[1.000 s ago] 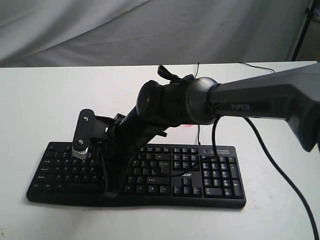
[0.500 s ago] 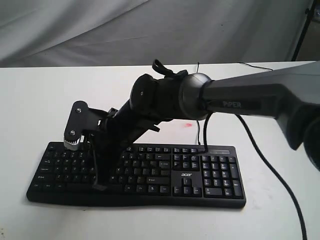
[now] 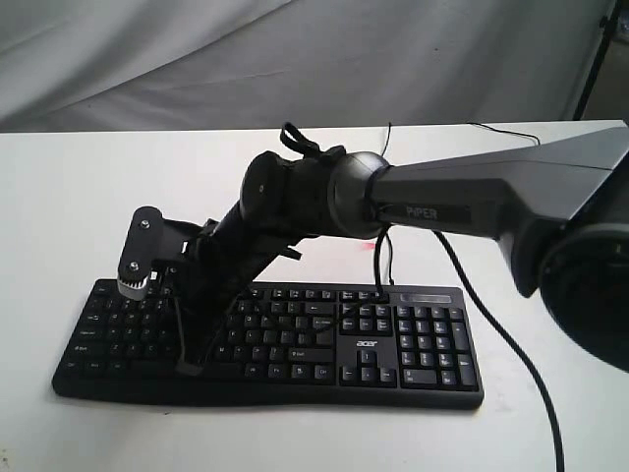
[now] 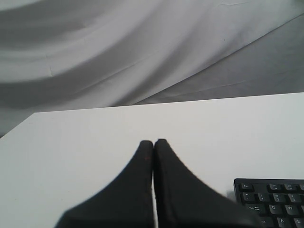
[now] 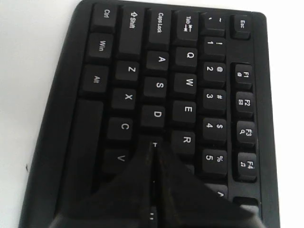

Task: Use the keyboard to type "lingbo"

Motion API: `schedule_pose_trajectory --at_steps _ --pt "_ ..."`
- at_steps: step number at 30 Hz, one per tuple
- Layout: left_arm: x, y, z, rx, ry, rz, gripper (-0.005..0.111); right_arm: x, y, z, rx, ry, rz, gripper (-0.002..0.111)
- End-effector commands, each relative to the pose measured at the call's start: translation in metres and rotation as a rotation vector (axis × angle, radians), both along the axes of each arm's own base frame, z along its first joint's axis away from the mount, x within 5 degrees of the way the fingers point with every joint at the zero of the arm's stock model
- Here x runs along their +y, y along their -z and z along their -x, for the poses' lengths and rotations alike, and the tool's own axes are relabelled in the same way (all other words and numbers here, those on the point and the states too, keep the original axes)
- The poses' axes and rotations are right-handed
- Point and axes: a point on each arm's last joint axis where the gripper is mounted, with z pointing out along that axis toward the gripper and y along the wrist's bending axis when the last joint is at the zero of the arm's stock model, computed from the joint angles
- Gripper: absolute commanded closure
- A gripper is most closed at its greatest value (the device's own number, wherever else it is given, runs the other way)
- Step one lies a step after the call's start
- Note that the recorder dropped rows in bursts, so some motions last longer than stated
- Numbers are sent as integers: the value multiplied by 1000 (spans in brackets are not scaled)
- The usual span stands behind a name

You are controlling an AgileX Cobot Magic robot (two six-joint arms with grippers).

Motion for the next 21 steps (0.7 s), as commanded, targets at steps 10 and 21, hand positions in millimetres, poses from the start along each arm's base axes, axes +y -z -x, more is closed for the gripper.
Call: schedule_pose_trajectory --at_steps 10,21 --pt "0 2 0 4 4 4 106 0 -2 1 -2 -23 11 108" --pt "0 2 0 4 4 4 106 0 -1 1 -2 -27 16 108"
